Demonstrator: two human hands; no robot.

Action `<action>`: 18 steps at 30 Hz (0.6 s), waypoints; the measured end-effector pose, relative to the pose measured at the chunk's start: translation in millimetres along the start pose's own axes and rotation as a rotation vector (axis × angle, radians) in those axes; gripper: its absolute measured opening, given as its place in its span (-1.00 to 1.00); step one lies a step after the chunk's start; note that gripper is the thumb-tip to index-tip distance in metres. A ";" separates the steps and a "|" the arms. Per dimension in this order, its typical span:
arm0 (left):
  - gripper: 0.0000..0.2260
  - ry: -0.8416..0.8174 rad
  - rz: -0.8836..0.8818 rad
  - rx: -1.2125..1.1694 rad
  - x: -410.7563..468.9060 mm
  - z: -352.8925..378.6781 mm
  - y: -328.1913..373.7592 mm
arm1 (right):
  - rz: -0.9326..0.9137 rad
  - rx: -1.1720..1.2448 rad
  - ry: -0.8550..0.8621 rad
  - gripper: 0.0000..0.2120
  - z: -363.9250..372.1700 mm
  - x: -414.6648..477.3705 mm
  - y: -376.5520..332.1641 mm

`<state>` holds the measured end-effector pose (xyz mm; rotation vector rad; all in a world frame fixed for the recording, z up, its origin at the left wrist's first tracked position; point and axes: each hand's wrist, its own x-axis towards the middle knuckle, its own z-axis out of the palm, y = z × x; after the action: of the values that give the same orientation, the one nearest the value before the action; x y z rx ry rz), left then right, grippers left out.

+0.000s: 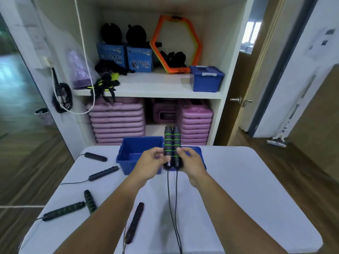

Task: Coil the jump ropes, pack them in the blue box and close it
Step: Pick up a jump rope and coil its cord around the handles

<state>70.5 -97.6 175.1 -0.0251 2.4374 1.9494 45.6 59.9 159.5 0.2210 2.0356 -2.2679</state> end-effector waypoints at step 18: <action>-0.78 0.056 0.072 0.022 -25.8 -64.4 27.8 | -0.019 0.152 -0.221 -0.77 56.9 -48.0 -22.2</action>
<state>95.2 -154.4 217.0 0.0082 2.5294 1.9761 86.5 4.2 195.1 -0.0386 1.7678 -2.3411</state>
